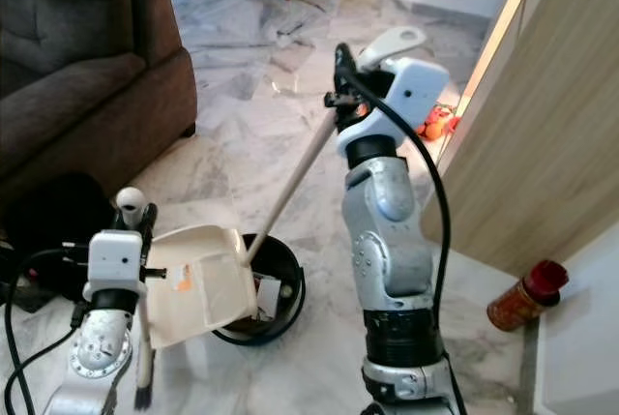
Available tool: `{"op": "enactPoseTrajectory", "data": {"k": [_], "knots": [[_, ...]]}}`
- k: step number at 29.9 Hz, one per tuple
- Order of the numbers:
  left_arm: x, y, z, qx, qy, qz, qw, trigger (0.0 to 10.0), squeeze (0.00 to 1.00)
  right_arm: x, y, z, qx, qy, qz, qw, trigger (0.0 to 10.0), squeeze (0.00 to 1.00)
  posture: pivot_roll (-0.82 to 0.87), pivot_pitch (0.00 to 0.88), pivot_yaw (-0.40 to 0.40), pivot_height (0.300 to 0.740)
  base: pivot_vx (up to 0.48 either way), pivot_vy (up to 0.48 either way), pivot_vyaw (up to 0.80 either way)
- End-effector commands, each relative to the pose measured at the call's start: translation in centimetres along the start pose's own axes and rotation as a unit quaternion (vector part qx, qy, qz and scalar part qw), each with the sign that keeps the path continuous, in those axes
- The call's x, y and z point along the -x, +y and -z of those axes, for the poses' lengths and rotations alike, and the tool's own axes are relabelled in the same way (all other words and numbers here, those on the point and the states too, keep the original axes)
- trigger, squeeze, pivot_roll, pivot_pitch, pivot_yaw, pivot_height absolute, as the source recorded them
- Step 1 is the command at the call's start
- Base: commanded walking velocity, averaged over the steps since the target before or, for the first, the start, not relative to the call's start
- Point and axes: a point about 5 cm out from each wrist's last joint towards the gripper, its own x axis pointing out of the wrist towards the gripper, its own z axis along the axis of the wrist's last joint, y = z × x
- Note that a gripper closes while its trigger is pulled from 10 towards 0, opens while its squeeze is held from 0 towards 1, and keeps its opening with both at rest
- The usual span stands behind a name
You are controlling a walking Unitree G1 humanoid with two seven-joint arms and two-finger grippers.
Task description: Sweep floor
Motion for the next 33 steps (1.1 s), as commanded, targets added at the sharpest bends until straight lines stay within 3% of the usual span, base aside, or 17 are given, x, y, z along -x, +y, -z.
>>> {"op": "enactPoseTrajectory", "data": {"k": [1, 17, 26, 30, 33], "knots": [[-0.2, -0.3, -0.8, 0.003, -0.018, 0.002, 1.000, 10.0, 0.00, 0.0, -0.3, -1.3, -0.004, -0.028, 0.004, 1.000, 10.0, 0.00, 0.16, 0.098, -0.016, 0.740, 0.319, 0.000, 0.00], [-0.2, -0.4, -0.9, 0.004, -0.021, 0.006, 1.000, 10.0, 0.00, 0.0, 0.0, -1.3, -0.010, -0.032, 0.000, 0.999, 10.0, 0.00, 0.16, 0.100, -0.014, 0.740, 0.052, 0.000, 0.00], [-0.2, -0.5, -0.9, 0.006, -0.020, 0.008, 1.000, 10.0, 0.00, 0.2, 1.2, -1.6, 0.003, -0.054, -0.010, 0.998, 10.0, 0.00, 0.16, 0.102, -0.015, 0.740, 0.000, 0.000, 0.00], [0.1, -0.8, -1.0, 0.013, -0.025, 0.018, 0.999, 10.0, 0.00, 0.5, 2.6, -1.6, 0.000, -0.068, -0.016, 0.998, 10.0, 0.00, 0.16, 0.105, -0.015, 0.740, 0.000, 0.000, 0.00], [0.7, 0.0, -0.7, 0.006, -0.024, -0.008, 1.000, 10.0, 0.00, 0.7, 3.7, -1.4, -0.001, -0.068, -0.034, 0.997, 10.0, 0.00, 0.16, 0.106, -0.015, 0.740, 0.000, 0.000, 0.00]]}}
